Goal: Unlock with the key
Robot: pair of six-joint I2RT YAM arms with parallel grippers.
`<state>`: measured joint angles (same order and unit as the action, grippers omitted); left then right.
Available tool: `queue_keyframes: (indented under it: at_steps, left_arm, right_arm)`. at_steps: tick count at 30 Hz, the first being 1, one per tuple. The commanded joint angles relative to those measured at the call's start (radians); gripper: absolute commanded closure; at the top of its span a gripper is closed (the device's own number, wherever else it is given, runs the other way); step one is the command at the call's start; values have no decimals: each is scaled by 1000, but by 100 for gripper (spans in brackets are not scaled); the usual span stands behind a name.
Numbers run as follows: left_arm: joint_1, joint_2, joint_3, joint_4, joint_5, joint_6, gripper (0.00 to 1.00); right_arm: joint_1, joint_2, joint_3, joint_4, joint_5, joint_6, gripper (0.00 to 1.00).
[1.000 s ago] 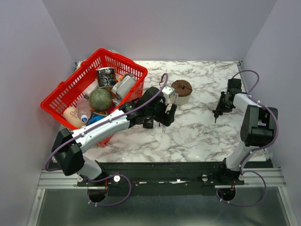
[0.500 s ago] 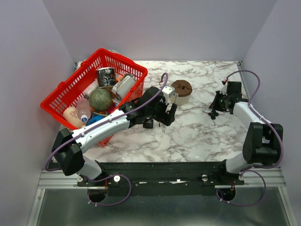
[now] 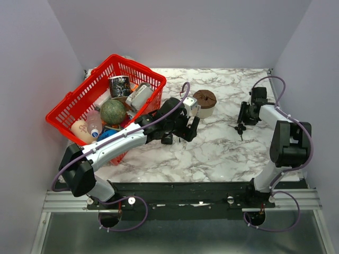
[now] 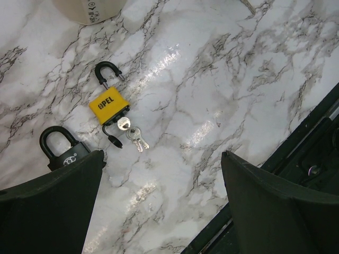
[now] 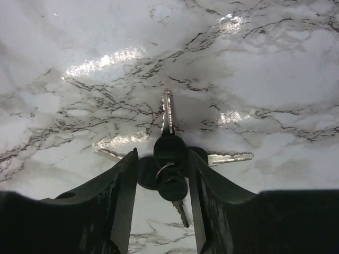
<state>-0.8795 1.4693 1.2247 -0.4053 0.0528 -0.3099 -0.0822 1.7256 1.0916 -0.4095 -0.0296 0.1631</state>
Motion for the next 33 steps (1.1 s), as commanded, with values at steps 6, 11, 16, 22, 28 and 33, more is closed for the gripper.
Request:
queue_keyframes:
  at_steps: [6, 11, 16, 22, 28, 33]
  left_arm:
    - [-4, 3, 2, 8, -7, 9, 1]
    - [-4, 5, 2, 8, -7, 9, 1]
    - [-4, 8, 4, 8, -5, 11, 1]
    - [-4, 14, 6, 6, -2, 9, 1]
    - [-4, 17, 7, 3, 1, 8, 1]
    - [-4, 20, 9, 2, -1, 8, 1]
  right_arm:
    - [-2, 65, 71, -97, 99, -50, 53]
    - [-1, 84, 88, -109, 48, -69, 53]
    - [2, 103, 97, -120, 37, -70, 52]
    - [24, 127, 111, -137, 25, -82, 49]
    - [48, 154, 122, -149, 53, -86, 60]
    - [55, 141, 116, -147, 40, -74, 83]
